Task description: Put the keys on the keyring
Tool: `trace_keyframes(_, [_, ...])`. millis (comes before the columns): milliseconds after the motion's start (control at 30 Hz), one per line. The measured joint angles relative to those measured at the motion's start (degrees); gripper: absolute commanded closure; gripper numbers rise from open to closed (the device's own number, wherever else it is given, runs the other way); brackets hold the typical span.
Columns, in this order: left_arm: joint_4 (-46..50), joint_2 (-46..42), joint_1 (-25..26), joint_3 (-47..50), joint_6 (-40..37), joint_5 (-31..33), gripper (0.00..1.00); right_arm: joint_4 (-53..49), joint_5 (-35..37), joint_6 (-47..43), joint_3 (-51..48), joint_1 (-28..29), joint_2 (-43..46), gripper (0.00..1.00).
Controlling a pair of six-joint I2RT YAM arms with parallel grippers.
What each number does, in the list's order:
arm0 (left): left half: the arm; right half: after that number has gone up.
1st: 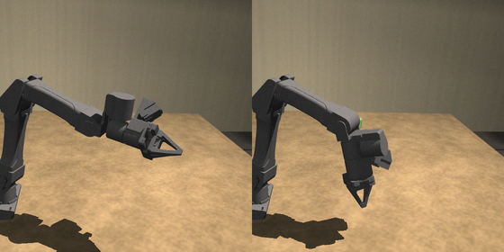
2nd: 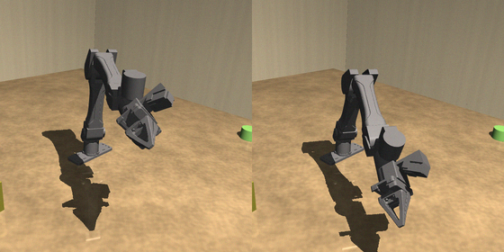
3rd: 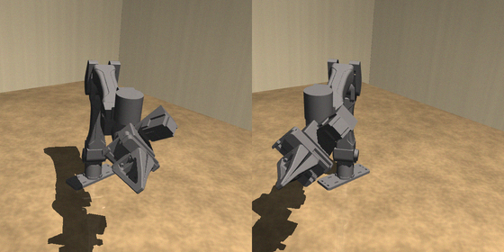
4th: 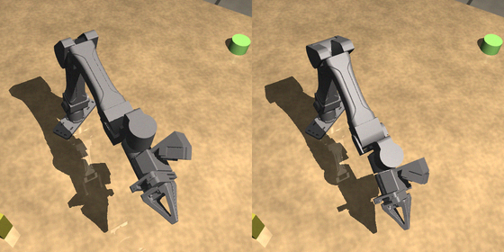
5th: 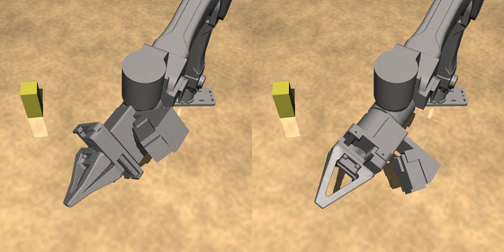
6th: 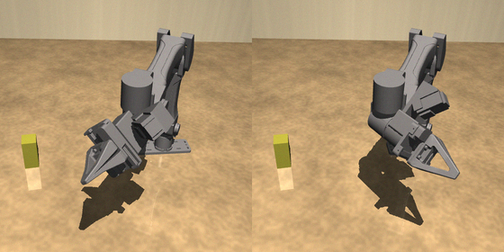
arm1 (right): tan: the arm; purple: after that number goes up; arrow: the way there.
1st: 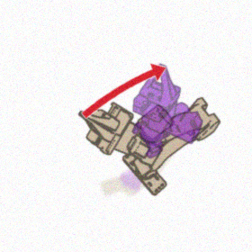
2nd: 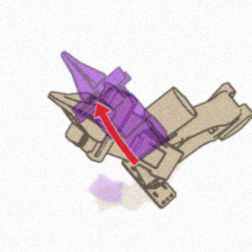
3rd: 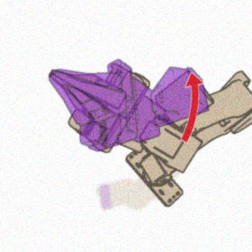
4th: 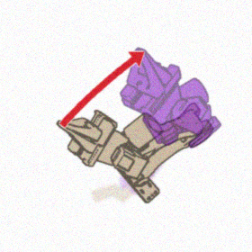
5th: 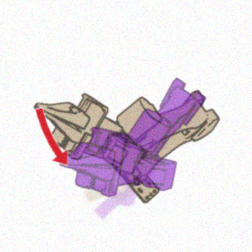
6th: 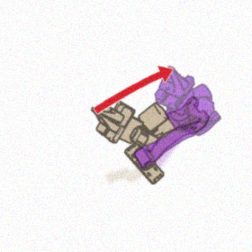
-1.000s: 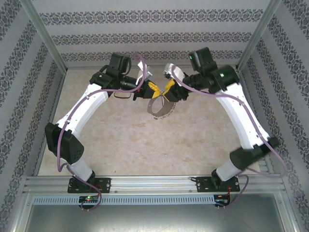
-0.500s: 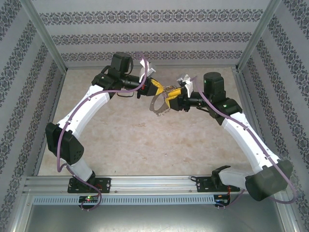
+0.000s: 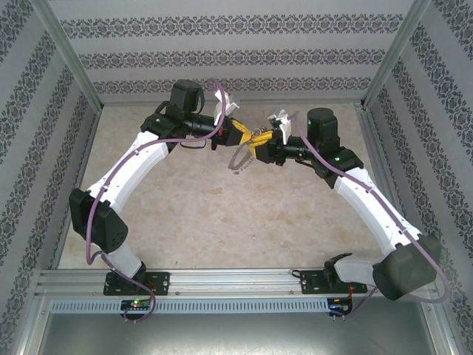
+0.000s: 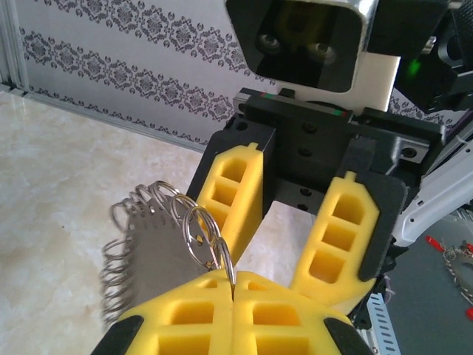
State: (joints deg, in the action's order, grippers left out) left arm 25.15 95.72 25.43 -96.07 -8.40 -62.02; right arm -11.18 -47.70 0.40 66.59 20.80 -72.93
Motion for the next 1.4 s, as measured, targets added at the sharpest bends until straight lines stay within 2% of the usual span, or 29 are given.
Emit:
trace_keyframes(100, [-0.79,-0.24,0.02,0.72,0.79,0.00,1.00,0.61,0.02,0.55,0.00,0.09,-0.94,0.89])
trace_keyframes(200, [-1.18,-0.55,0.09,1.05,1.53,0.26,1.00,0.98,-0.07,1.05,0.00,0.46,-1.49,0.97])
trace_keyframes(333, [-1.60,-0.94,0.07,1.62,2.38,0.44,1.00,1.20,-0.46,1.16,0.02,1.14,-1.88,1.00])
trace_keyframes(400, [-1.60,-0.96,0.07,1.90,2.71,0.48,1.00,0.57,-1.25,0.68,0.50,1.40,-2.54,0.98])
trace_keyframes(433, [-1.62,-0.96,0.09,2.01,2.84,0.59,1.00,-0.31,-1.62,0.26,1.11,1.51,-3.06,0.91])
trace_keyframes(500, [-1.64,-0.96,0.07,2.21,2.93,0.81,1.00,-1.99,-2.45,-0.81,2.12,1.86,-3.96,0.68])
trace_keyframes(600, [-2.99,-0.96,0.37,2.34,3.19,1.05,1.00,-4.20,-3.58,-1.90,2.25,1.70,-3.96,0.62])
trace_keyframes(867, [-5.40,-0.96,1.22,2.82,4.22,1.03,1.00,-2.01,-4.22,1.73,-0.35,-4.15,5.20,0.59])
trace_keyframes(1033, [-6.75,-0.96,1.25,3.28,4.66,1.03,1.00,3.02,-2.89,6.71,-0.50,-4.46,9.84,0.60])
trace_keyframes(1233, [-8.44,-0.96,1.25,4.37,5.49,1.01,1.00,10.97,-1.20,14.34,-3.37,-4.46,9.40,0.61])
trace_keyframes(1400, [-9.38,-1.07,1.25,5.01,5.73,0.61,1.00,13.20,-2.86,16.68,-3.89,-4.59,6.19,0.60])
